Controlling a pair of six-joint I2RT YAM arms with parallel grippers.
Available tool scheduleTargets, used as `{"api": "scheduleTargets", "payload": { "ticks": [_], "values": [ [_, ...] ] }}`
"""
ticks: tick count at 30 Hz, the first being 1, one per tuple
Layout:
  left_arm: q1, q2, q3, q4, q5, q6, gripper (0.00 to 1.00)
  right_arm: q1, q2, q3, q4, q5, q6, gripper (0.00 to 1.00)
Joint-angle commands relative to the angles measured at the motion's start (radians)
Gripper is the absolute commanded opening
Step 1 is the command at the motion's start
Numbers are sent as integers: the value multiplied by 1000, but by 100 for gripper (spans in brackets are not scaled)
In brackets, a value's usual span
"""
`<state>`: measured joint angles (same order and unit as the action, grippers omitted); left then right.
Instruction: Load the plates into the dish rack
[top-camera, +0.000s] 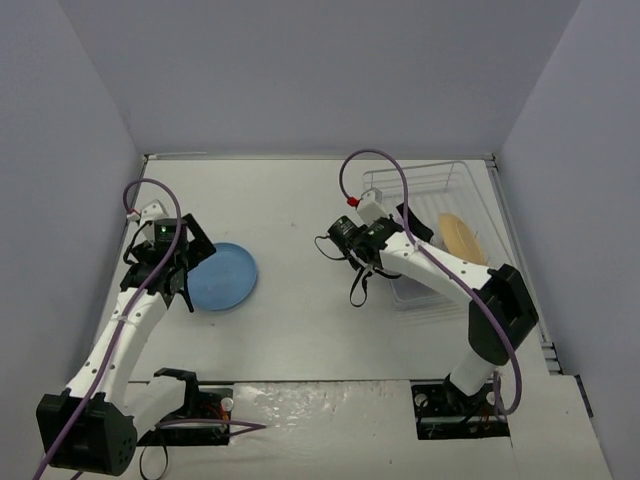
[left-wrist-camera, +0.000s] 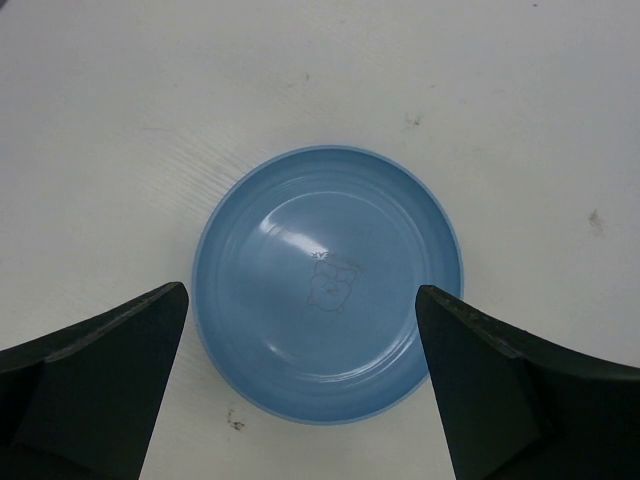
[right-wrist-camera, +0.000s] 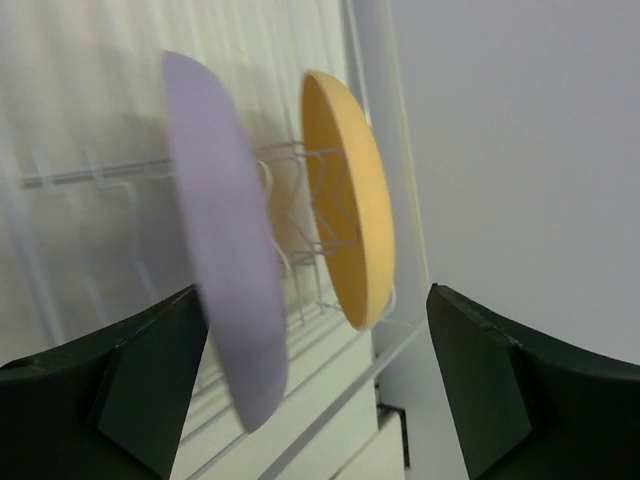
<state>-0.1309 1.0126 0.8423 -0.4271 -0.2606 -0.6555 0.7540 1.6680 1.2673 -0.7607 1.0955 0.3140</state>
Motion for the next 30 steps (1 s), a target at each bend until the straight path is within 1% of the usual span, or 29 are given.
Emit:
{"api": "scheduleTargets", "payload": {
  "ticks": [1, 5, 7, 13, 17, 21, 23, 26, 27, 29, 30],
  "values": [
    [15, -8, 4, -82, -132, -96, 97, 77, -129, 29, 201, -110, -134, 88],
    [54, -10, -10, -146, -175, -147, 97, 105, -204, 17, 374, -274, -226, 94],
    [70, -7, -21, -151, -172, -154, 97, 106, -222, 14, 441, -305, -243, 95],
    [183, 0, -115, -104, -64, -171, 97, 105, -349, -29, 659, -499, -280, 97],
    [192, 26, -198, 22, -24, -211, 97, 105, -366, -47, 708, -528, -255, 97],
    [192, 107, -217, 100, -20, -231, 96, 105, -377, -57, 704, -526, -216, 99],
    [192, 157, -212, 123, -14, -230, 90, 105, -396, -72, 707, -519, -204, 100],
    [192, 242, -207, 150, 0, -231, 74, 104, -433, -102, 725, -498, -175, 100],
    [192, 269, -203, 152, 1, -232, 63, 104, -439, -108, 731, -495, -167, 100],
    [192, 301, -201, 177, 9, -232, 50, 104, -470, -125, 737, -485, -153, 100],
    [193, 319, -203, 194, 17, -229, 37, 104, -483, -130, 735, -484, -144, 100]
  ]
}}
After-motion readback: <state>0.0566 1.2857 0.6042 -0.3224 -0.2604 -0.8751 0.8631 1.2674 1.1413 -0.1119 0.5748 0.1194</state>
